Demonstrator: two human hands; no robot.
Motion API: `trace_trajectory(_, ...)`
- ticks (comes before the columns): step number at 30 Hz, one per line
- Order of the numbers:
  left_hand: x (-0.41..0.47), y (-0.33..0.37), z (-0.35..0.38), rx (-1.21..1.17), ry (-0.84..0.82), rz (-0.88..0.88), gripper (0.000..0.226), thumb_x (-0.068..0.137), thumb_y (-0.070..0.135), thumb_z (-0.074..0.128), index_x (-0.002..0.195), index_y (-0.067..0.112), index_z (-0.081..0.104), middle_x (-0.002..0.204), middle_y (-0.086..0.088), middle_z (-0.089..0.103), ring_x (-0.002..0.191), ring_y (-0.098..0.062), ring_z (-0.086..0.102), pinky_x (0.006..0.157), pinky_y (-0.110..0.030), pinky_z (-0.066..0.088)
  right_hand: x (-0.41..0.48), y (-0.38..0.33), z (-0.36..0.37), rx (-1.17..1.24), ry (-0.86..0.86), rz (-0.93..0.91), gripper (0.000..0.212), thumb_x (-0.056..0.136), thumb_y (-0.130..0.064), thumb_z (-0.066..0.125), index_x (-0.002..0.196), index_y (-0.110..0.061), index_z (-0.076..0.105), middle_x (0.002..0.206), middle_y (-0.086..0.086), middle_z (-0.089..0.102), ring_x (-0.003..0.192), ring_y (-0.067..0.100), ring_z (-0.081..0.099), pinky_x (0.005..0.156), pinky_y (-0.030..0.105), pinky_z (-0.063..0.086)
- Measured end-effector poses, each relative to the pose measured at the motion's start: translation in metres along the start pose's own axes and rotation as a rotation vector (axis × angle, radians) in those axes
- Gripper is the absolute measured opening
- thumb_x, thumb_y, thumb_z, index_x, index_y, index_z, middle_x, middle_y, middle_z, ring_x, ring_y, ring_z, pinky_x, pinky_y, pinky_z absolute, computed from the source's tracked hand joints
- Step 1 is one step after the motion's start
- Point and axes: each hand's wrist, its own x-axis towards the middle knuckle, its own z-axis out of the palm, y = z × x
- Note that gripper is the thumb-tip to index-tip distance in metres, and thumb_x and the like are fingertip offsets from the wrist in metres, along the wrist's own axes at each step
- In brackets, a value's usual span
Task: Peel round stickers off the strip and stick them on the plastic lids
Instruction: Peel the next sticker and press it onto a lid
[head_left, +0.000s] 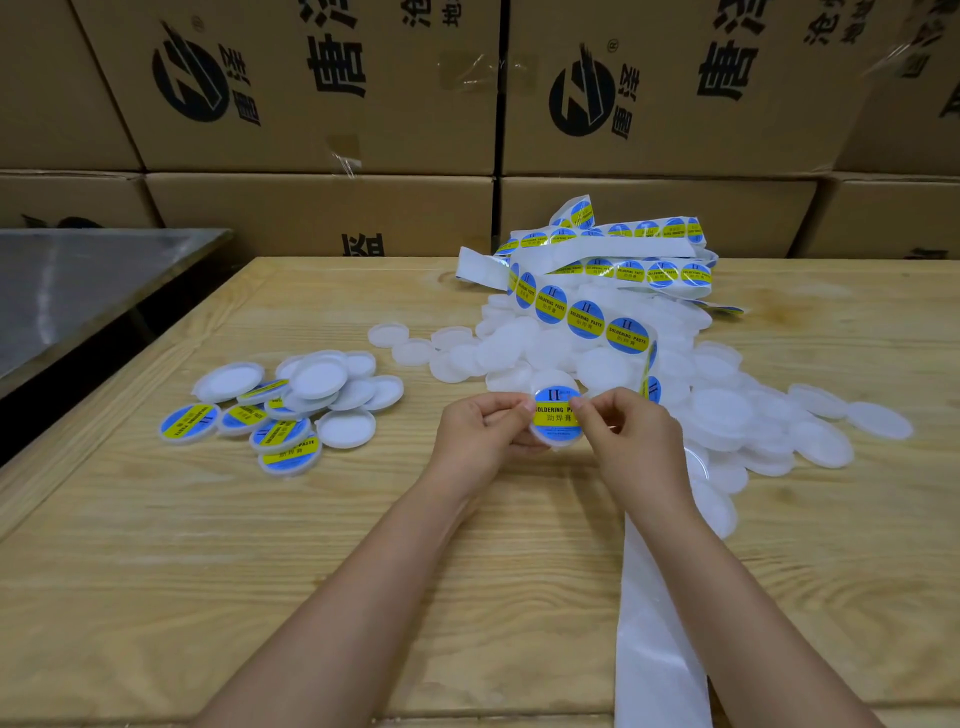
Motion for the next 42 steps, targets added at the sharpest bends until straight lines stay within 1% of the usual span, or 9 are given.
trace_trajectory(5, 0.000, -0.002, 0.001, -0.005, 0.027, 0.006, 0.005, 0.089, 0.002, 0.059, 0.087, 0.002, 0.064, 0.065, -0.008, 0.071, 0.056, -0.016, 0.067, 0.058, -0.027, 0.057, -0.009, -0.007, 0.006, -0.238, 0.076, -0.181, 0.019, 0.089, -0.025, 0.062, 0.082, -0.008, 0.062, 0.079, 0.004, 0.067, 0.081, 0.023, 0.061, 0.072, 0.038, 0.045)
trace_trajectory(10, 0.001, -0.005, 0.001, -0.012, 0.056, -0.013, 0.009, 0.088, 0.005, 0.061, 0.093, -0.002, 0.065, 0.068, -0.012, 0.071, 0.058, -0.018, 0.067, 0.058, -0.028, 0.056, -0.009, -0.009, 0.006, -0.306, 0.108, -0.233, 0.020, 0.089, -0.024, 0.062, 0.083, -0.005, 0.062, 0.080, 0.009, 0.068, 0.080, 0.030, 0.061, 0.069, 0.040, 0.044)
trace_trajectory(16, 0.002, -0.006, 0.000, -0.057, 0.045, -0.025, 0.006, 0.087, 0.007, 0.062, 0.086, 0.005, 0.068, 0.070, -0.012, 0.071, 0.058, -0.018, 0.067, 0.060, -0.029, 0.056, -0.010, -0.010, 0.007, -0.246, 0.140, -0.249, 0.017, 0.087, -0.023, 0.066, 0.087, -0.006, 0.064, 0.077, 0.007, 0.069, 0.077, 0.030, 0.065, 0.068, 0.041, 0.048)
trace_trajectory(20, 0.001, -0.006, -0.001, -0.066, 0.035, -0.015, 0.007, 0.088, 0.006, 0.061, 0.086, 0.004, 0.068, 0.070, -0.010, 0.071, 0.058, -0.017, 0.067, 0.060, -0.028, 0.057, -0.009, -0.009, 0.005, -0.146, 0.131, -0.174, 0.041, 0.085, -0.022, 0.068, 0.123, -0.015, 0.057, 0.083, -0.001, 0.069, 0.078, 0.017, 0.062, 0.077, 0.033, 0.047)
trace_trajectory(25, -0.001, -0.004, 0.000, -0.050, -0.006, -0.003, 0.009, 0.090, 0.006, 0.058, 0.091, 0.003, 0.067, 0.072, -0.009, 0.072, 0.062, -0.017, 0.068, 0.061, -0.027, 0.056, -0.008, -0.005, 0.008, -0.094, 0.146, -0.133, 0.012, 0.087, -0.017, 0.063, 0.092, -0.009, 0.070, 0.080, 0.003, 0.068, 0.077, 0.021, 0.063, 0.072, 0.033, 0.048)
trace_trajectory(28, -0.002, -0.003, 0.000, -0.039, -0.027, 0.004, 0.010, 0.090, 0.002, 0.056, 0.091, 0.002, 0.065, 0.070, -0.008, 0.072, 0.062, -0.016, 0.068, 0.060, -0.027, 0.056, -0.008, -0.004, 0.011, -0.057, 0.164, -0.092, 0.014, 0.088, -0.019, 0.062, 0.080, -0.007, 0.064, 0.077, 0.003, 0.066, 0.074, 0.019, 0.060, 0.069, 0.034, 0.046)
trace_trajectory(31, -0.003, -0.004, 0.001, -0.030, -0.040, 0.014, 0.009, 0.090, -0.001, 0.055, 0.089, 0.001, 0.064, 0.067, -0.007, 0.071, 0.060, -0.015, 0.068, 0.060, -0.027, 0.057, -0.008, -0.004, 0.011, -0.001, 0.186, -0.016, 0.023, 0.086, -0.028, 0.064, 0.072, -0.011, 0.056, 0.068, -0.003, 0.061, 0.069, 0.016, 0.058, 0.061, 0.022, 0.041)
trace_trajectory(36, -0.003, -0.005, -0.001, -0.045, -0.047, 0.033, 0.011, 0.087, -0.001, 0.058, 0.083, 0.004, 0.067, 0.067, -0.008, 0.071, 0.062, -0.016, 0.069, 0.060, -0.025, 0.056, -0.011, -0.006, 0.015, 0.048, 0.132, 0.064, 0.033, 0.077, -0.040, 0.072, 0.074, -0.017, 0.048, 0.070, -0.006, 0.056, 0.066, 0.004, 0.053, 0.056, 0.010, 0.037)
trace_trajectory(42, -0.003, -0.006, -0.002, -0.145, -0.053, 0.027, 0.013, 0.088, 0.007, 0.056, 0.087, 0.006, 0.069, 0.071, -0.008, 0.072, 0.063, -0.016, 0.069, 0.061, -0.025, 0.055, -0.011, -0.010, 0.018, 0.147, -0.004, 0.061, 0.038, 0.075, -0.036, 0.076, 0.090, -0.018, 0.047, 0.084, -0.008, 0.058, 0.067, -0.007, 0.053, 0.058, 0.005, 0.039)
